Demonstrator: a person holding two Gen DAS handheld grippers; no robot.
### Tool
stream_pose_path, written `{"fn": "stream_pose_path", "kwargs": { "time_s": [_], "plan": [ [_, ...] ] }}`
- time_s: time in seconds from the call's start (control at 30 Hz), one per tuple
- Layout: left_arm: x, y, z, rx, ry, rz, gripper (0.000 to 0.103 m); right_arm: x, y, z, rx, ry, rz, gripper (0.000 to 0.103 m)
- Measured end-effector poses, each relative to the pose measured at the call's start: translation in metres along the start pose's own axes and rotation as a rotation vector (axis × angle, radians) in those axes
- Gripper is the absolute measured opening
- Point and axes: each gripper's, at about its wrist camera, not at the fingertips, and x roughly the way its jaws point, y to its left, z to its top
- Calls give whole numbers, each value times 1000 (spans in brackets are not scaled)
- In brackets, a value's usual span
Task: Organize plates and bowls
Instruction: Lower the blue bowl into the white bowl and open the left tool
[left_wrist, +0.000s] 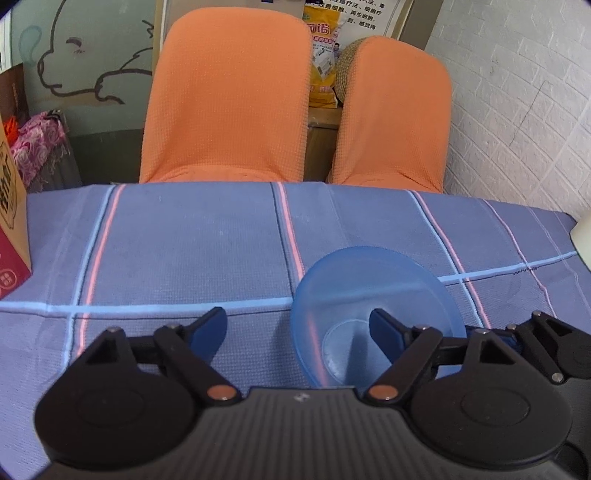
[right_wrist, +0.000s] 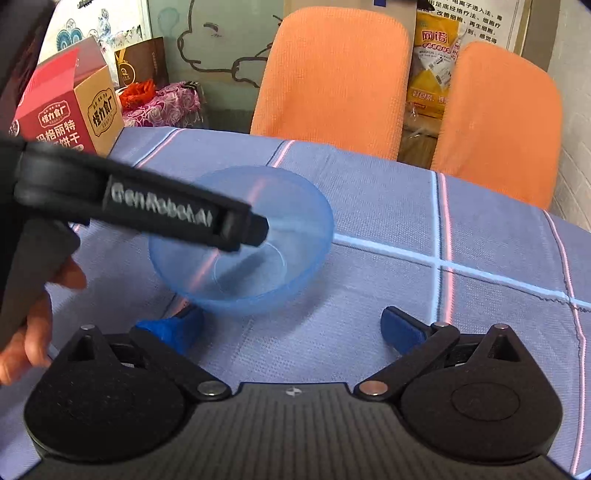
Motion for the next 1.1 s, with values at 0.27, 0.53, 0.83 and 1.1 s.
{"fn": "stream_pose_path", "kwargs": {
  "time_s": [0.27,0.53,0.83,1.1],
  "plan": [
    [-6,-17,-3,66,40,-5,25,3,7,4,-52,-61,62,72],
    [-64,-45,-23,94,-5,-58,25,-45,18,-7,-90,-131,87,69],
    [-142,-132,-82,170,-31,-184,25,-147,11,-64,-94,-214,48,70],
    [-177,-223,-142,272,-57,-257,25,-220,-6,-140,-26,-242,-57,70]
  ]
}}
